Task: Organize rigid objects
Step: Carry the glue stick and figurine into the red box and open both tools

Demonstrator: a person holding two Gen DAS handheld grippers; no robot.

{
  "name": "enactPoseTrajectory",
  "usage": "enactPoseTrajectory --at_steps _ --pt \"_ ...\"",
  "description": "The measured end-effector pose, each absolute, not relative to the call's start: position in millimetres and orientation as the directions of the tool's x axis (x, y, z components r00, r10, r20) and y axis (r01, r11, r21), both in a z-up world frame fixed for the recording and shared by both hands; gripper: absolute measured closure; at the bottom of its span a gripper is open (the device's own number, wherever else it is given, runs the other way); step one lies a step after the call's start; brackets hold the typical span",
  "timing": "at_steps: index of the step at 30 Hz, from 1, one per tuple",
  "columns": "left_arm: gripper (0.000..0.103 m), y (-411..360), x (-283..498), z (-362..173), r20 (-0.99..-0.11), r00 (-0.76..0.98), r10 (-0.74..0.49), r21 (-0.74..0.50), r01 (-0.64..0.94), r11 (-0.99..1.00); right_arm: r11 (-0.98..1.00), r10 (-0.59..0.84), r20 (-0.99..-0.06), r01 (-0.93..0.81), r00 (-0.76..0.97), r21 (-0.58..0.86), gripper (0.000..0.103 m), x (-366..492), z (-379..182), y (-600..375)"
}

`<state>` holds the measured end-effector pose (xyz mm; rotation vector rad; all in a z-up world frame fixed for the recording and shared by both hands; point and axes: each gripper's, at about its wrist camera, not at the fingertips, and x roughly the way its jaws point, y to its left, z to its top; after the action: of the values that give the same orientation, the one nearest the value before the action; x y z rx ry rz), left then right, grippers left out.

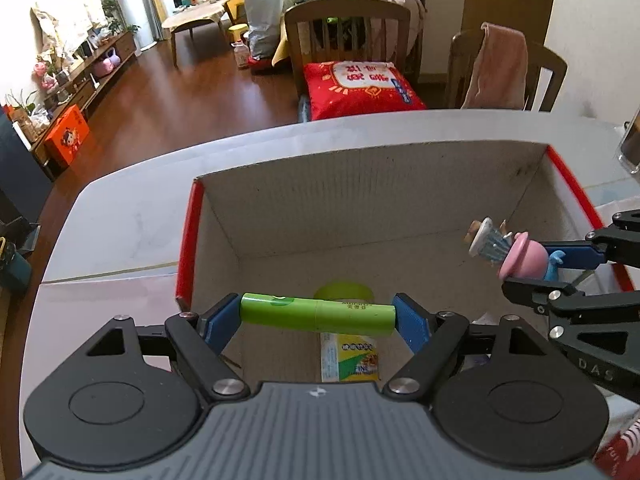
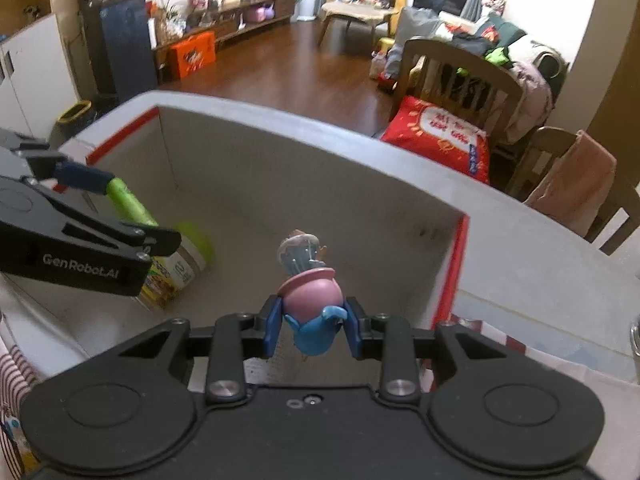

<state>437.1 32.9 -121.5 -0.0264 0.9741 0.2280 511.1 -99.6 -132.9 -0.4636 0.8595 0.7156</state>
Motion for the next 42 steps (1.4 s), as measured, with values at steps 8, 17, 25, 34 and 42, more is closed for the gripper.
enactPoseTrajectory --at_steps 8,17,25,34,42 --pt "0.021 36 446 -132 -0.847 0.505 0.166 0.08 -0.188 0.979 0.643 0.363 -0.849 -0.763 0.383 -0.069 0.071 515 -143 -88" --pt "0.021 40 454 -136 -0.874 0.463 0.147 0.062 -0.195 0.979 0.662 0.368 -0.858 -0.749 0.357 -0.028 0.07 522 -143 -94" --pt "0.021 37 454 -136 -0.882 0.445 0.152 0.074 -0.189 0.979 0.633 0.37 -0.864 -0.773 0.34 -0.033 0.059 518 -142 -94" --pt "0.021 35 448 -128 -0.878 0.454 0.155 0.071 -0.196 0.978 0.641 0.388 -0.853 -0.767 0.349 -0.023 0.048 516 -133 -102" --pt "0.021 33 435 -110 -0.863 0.482 0.149 0.048 -0.215 0.975 0.64 0.432 -0.828 -0.768 0.357 0.003 0.042 506 -116 -114"
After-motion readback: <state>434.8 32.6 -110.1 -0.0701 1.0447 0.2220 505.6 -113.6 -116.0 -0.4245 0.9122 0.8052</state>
